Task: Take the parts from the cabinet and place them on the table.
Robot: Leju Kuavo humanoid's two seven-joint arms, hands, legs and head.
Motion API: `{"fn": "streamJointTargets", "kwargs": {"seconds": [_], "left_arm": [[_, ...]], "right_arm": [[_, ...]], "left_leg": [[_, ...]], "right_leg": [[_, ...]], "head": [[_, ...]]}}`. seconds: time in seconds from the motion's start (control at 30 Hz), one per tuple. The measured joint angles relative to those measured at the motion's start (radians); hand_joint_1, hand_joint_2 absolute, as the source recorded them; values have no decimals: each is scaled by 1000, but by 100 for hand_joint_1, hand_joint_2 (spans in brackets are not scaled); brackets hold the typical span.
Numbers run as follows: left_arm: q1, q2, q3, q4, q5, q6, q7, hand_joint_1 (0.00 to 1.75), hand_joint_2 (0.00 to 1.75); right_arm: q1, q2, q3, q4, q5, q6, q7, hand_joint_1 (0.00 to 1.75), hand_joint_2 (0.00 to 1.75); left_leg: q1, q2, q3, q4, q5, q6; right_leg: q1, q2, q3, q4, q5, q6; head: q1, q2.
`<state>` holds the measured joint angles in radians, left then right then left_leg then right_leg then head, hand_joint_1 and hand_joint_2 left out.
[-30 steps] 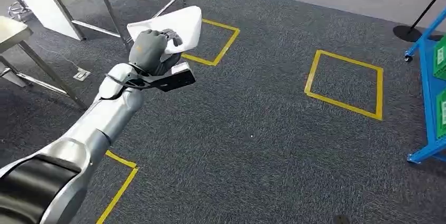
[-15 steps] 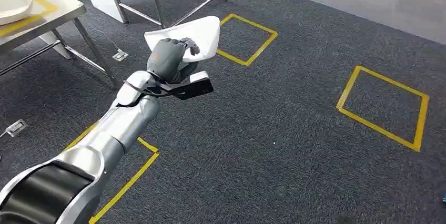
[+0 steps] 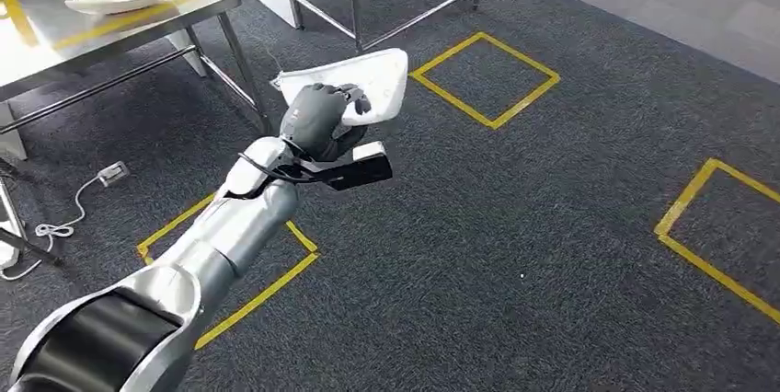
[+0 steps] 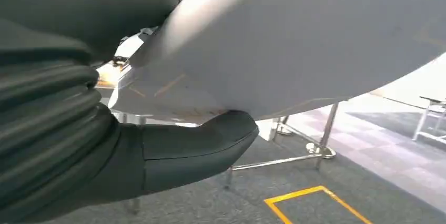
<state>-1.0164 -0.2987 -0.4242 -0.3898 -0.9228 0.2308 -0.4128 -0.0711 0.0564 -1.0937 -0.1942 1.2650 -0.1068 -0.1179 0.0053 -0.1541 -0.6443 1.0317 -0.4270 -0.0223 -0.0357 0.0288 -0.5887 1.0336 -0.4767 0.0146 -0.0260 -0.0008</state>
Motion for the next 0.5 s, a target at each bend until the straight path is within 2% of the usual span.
{"fn": "streamJointTargets", "kwargs": {"seconds": [0.03, 0.07, 0.1, 0.13, 0.17, 0.2, 0.23, 0.27, 0.3, 0.33, 0.37, 0.4, 0.47, 0.5], "left_arm": [[0, 4, 0, 0, 0, 0, 0, 175, 175], [0, 5, 0, 0, 1, 0, -1, 175, 175], [1, 5, 0, -1, 1, 0, -2, 175, 175], [4, 5, 0, 0, 1, 0, -2, 175, 175], [8, 5, 0, 0, 1, 0, -2, 175, 175], [12, 6, 0, 1, 1, 0, -2, 175, 175], [14, 8, 0, 1, 1, 0, -2, 175, 175], [14, 10, 0, 1, 1, 0, 0, 175, 175], [12, 10, 0, 0, 1, -1, 2, 175, 175], [10, 10, 0, 0, 1, -1, 1, 175, 175], [7, 9, 0, 0, 2, 0, 0, 175, 175], [6, 6, 0, 0, 2, 0, -3, 175, 175], [6, 16, 1, 2, -8, 8, 2, 175, 175], [4, 25, 1, 1, -14, 15, 11, 175, 175]], "right_arm": [[-1, 0, 0, 0, 0, 0, 0, 0, 0], [2, 0, 0, 0, 0, -1, 0, 0, 0], [7, 0, 0, 0, 0, -1, 0, 0, 0], [9, 0, 0, 0, 0, -1, 0, 0, 0], [9, 0, 0, -1, 0, -1, 0, 0, 0], [8, 0, 0, -1, 0, -1, 0, 0, 0], [7, 0, 0, -1, 0, -1, 0, 0, 0], [7, 0, 0, -1, 2, 0, 2, 0, 0], [7, 0, 0, -1, 3, 2, 3, 0, 0], [7, 0, 0, -1, 6, 3, 4, 0, 0], [7, 0, 0, -1, 9, 4, 4, 0, 0], [7, 0, 0, -1, 12, 4, 4, 0, 0], [3, 1, 0, -1, 22, 4, -7, 0, 0], [0, 1, 0, -1, 27, 2, -20, 0, 0]], "left_leg": [[-7, 62, -4, 18, -14, -3], [-8, 114, -26, 69, -48, -7], [-6, 137, -63, 148, -92, -11], [-5, 145, -102, 230, -129, -12], [-5, 148, -134, 301, -152, -12], [-5, 148, -143, 323, -149, -12], [-5, 148, -133, 305, -132, -10], [-6, 152, -86, 220, -85, -4], [-9, 165, -37, 128, -44, 5], [-17, 202, 12, 41, -14, 17], [-31, 244, 29, 4, -31, 25], [-28, 226, 28, 3, -24, 31], [-31, 200, 23, 4, -23, 36], [-30, 187, 26, -5, -18, 43]], "right_leg": [[3, -11, 2, -3, 1, -8], [6, -20, 3, -4, 1, -16], [10, -35, 3, -3, -1, -18], [12, -49, 3, -3, -2, -20], [13, -64, 3, -2, -3, -22], [14, -76, 4, -2, -4, -23], [15, -86, 5, -2, -5, -24], [18, -103, 8, -2, -7, -24], [21, -116, 12, -2, -10, -23], [22, -128, 16, -2, -13, -21], [31, -138, 17, 1, -17, -15], [31, -147, 17, 0, -18, -10], [31, -172, 24, -5, -18, -4], [32, -184, 28, -5, -20, 2]], "head": [[-3, 0], [-12, 0], [-11, 0], [-12, 0], [-12, 0], [-12, 0], [-12, 0], [-12, 0], [-12, 0], [-12, 0], [-11, 0], [-10, 0], [-10, 0], [-12, 0]]}}
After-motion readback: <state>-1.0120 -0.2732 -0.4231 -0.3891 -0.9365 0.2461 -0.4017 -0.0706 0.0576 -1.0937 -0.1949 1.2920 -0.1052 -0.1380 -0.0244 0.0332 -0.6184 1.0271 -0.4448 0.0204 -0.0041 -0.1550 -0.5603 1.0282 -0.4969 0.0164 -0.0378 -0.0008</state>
